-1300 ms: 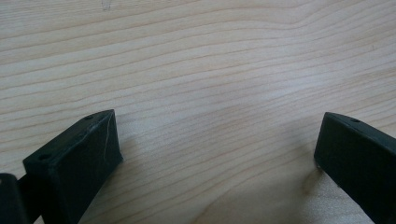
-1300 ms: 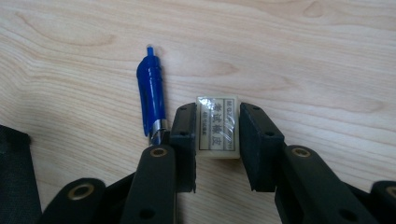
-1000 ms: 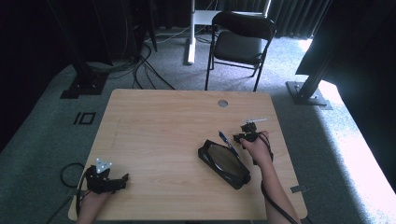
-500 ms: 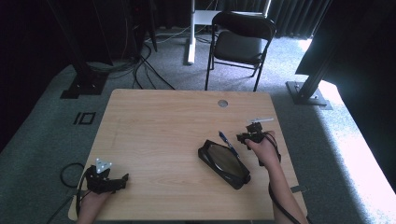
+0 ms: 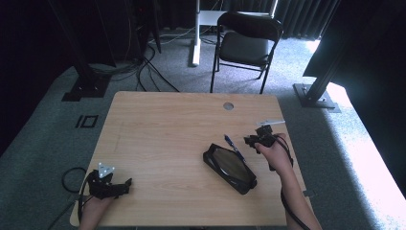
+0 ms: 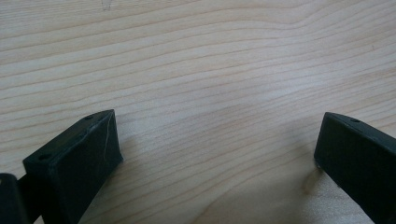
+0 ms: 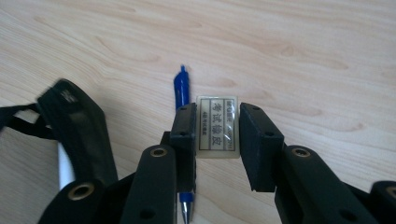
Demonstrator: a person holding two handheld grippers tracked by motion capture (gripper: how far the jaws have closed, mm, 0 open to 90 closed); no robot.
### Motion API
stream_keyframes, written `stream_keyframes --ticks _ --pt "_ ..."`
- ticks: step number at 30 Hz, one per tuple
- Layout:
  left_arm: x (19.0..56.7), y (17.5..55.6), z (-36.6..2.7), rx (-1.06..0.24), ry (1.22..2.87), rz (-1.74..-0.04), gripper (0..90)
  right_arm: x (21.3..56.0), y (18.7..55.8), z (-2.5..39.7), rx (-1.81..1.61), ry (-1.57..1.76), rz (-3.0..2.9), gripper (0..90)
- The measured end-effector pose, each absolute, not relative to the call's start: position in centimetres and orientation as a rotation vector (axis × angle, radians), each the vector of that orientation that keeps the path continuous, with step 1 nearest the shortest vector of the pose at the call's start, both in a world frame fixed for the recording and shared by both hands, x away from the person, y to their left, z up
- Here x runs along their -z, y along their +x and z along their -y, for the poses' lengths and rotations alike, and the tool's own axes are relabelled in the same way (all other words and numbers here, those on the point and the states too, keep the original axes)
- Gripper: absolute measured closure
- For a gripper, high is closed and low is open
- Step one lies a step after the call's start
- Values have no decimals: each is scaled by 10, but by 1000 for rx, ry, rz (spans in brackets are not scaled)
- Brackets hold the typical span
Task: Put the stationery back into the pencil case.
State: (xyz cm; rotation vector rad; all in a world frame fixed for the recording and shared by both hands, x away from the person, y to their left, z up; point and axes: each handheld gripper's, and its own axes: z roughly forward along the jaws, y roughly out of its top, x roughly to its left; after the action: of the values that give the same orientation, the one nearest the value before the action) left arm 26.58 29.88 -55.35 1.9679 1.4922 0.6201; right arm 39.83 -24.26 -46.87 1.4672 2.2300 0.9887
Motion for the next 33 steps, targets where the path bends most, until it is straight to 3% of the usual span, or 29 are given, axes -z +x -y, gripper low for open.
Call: stream_keyframes --ticks 33 --pt "554 266 -299 -620 1965 -1492 5 415 342 205 -1150 1155 -2323 682"
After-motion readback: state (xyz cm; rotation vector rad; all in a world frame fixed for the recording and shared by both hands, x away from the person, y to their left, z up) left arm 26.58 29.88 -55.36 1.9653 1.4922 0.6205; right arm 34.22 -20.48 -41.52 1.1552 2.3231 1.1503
